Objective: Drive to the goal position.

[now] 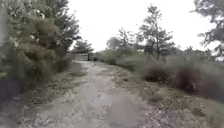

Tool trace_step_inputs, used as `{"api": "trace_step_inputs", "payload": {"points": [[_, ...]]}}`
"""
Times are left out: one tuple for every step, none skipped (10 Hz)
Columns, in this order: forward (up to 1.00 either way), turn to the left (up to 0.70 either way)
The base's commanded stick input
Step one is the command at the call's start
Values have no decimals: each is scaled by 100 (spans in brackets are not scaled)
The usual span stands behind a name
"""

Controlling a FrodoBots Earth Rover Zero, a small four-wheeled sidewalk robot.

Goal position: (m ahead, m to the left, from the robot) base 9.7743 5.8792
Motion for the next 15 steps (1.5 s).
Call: {"api": "trace_step_inputs", "payload": {"points": [[70, 0], [70, 0], [70, 0], [70, 0], [70, 0], [70, 0], [70, 0], [70, 0], [70, 0], [70, 0], [70, 0], [70, 0], [70, 0], [70, 0], [70, 0]]}}
